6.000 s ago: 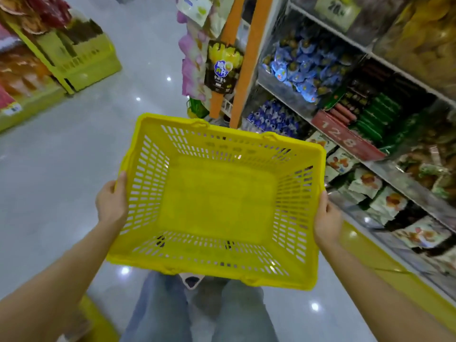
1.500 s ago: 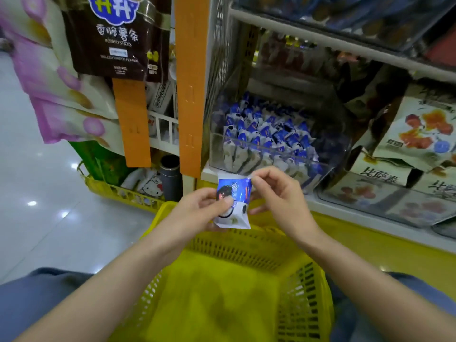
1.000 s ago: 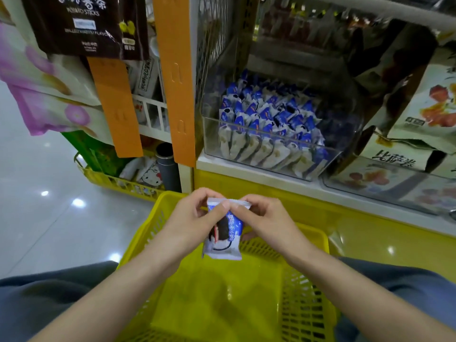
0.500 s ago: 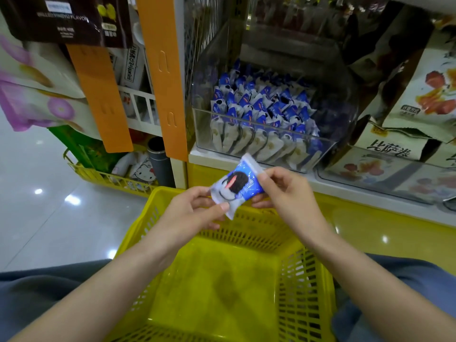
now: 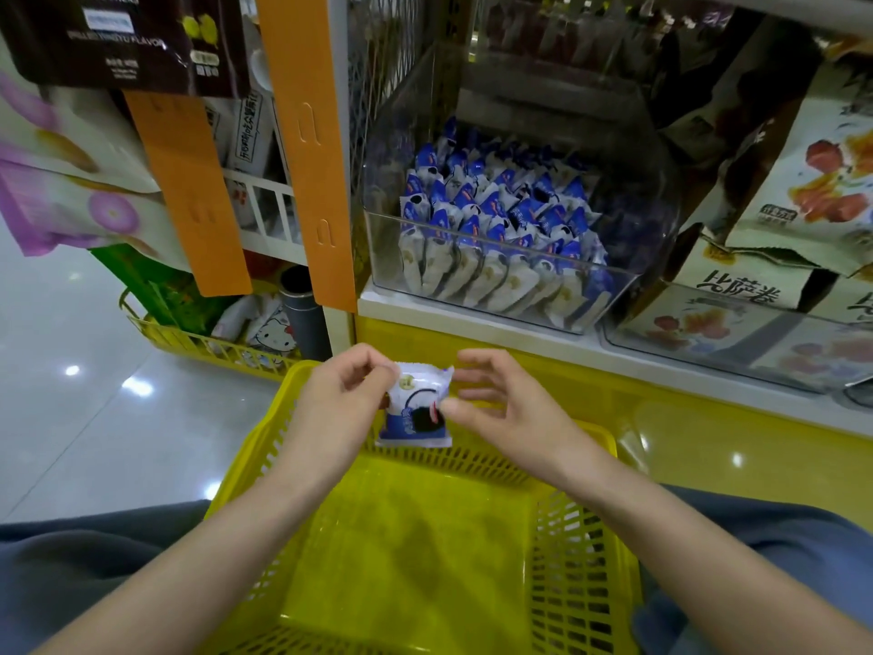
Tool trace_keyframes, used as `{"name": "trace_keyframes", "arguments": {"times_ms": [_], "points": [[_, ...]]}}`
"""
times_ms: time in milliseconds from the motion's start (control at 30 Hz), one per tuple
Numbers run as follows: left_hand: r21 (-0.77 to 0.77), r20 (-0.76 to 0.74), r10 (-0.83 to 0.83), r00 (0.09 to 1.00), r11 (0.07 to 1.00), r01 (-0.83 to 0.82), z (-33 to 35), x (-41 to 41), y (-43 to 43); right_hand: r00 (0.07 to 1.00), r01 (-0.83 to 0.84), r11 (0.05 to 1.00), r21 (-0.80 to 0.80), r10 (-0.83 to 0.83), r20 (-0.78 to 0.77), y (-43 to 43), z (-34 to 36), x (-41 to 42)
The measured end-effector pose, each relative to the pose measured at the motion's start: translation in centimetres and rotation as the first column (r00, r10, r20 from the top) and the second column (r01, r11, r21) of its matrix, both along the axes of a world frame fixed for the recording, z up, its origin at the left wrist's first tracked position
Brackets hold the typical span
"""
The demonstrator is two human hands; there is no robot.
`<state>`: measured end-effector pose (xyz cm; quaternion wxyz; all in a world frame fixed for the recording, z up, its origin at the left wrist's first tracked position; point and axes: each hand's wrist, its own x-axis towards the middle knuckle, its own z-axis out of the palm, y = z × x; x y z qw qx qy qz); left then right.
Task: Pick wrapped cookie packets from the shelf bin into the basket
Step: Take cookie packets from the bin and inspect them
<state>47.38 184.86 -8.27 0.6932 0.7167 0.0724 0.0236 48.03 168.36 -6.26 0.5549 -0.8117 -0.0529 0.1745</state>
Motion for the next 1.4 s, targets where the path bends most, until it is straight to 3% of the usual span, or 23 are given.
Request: {"name": "trace_keyframes", "arguments": {"times_ms": [200, 267, 433, 600, 667, 733, 800, 933, 1000, 1067, 1133, 1200, 1233, 1300, 1400], "points": [[0.111, 0.080, -0.139, 0.987, 0.985, 0.130, -0.4, -0.6, -0.7, 0.982, 0.038, 0.999, 0.015, -0.040, 0.184, 0.4, -0.2, 0.6], [0.113, 0.106, -0.146, 0.984, 0.984, 0.134, -0.6, -0.6, -0.8, 0.959, 0.045, 0.998, -0.046, -0.030, 0.281, 0.3, -0.2, 0.5], [0.142, 0.119, -0.204, 0.972, 0.972, 0.186, -0.5, -0.6, -0.5, 0.826, 0.017, 0.917, -0.399, 0.212, 0.522, 0.1, 0.0, 0.2], [0.099, 0.063, -0.254, 0.965, 0.964, 0.247, -0.4, -0.4, -0.3, 0.642, 0.076, 0.850, -0.521, 0.358, 0.678, 0.1, 0.0, -0.5], [0.090, 0.080, -0.237, 0.968, 0.969, 0.229, -0.3, -0.5, -0.4, 0.694, 0.045, 0.883, -0.468, 0.309, 0.650, 0.1, 0.1, -0.3], [0.073, 0.115, -0.169, 0.979, 0.984, 0.162, -0.3, -0.5, -0.5, 0.832, -0.022, 0.948, -0.318, 0.194, 0.520, 0.3, 0.2, -0.2], [0.075, 0.155, -0.076, 0.985, 0.995, 0.065, -0.4, -0.2, -0.5, 0.913, -0.055, 0.972, -0.226, 0.141, 0.383, 0.6, 0.0, -0.2], [0.118, 0.194, -0.062, 0.979, 0.992, 0.039, -0.2, -0.2, -0.4, 0.890, -0.001, 0.964, -0.266, 0.122, 0.440, 0.7, -0.1, -0.4], [0.137, 0.112, -0.017, 0.994, 0.991, 0.002, -0.5, -0.2, -0.4, 0.806, 0.084, 0.934, -0.346, 0.141, 0.576, 0.4, 0.3, -0.6], [0.093, -0.105, 0.008, 0.994, 0.996, 0.002, -0.5, 0.1, -0.4, 0.691, 0.163, 0.878, -0.450, 0.224, 0.688, 0.1, 0.5, -0.6], [-0.143, -0.314, -0.083, 0.946, 0.989, 0.039, -0.1, 0.3, -0.5, 0.599, 0.177, 0.828, -0.532, 0.338, 0.726, 0.0, 0.6, -0.6], [-0.332, -0.349, -0.197, 0.916, 0.940, 0.075, 0.2, 0.0, -0.4, 0.536, 0.147, 0.772, -0.618, 0.463, 0.706, 0.1, 0.5, -0.8], [-0.351, -0.323, -0.209, 0.923, 0.932, 0.088, 0.2, -0.1, -0.4, 0.519, 0.110, 0.751, -0.651, 0.515, 0.682, 0.0, 0.4, -0.8], [-0.299, -0.269, -0.129, 0.955, 0.953, 0.044, 0.1, -0.2, -0.1, 0.540, -0.009, 0.760, -0.649, 0.550, 0.637, 0.0, 0.0, -0.8], [-0.223, -0.224, 0.015, 0.974, 0.972, -0.066, 0.4, 0.0, 0.2, 0.763, -0.115, 0.905, -0.409, 0.345, 0.547, 0.5, -0.5, -0.9]]}}
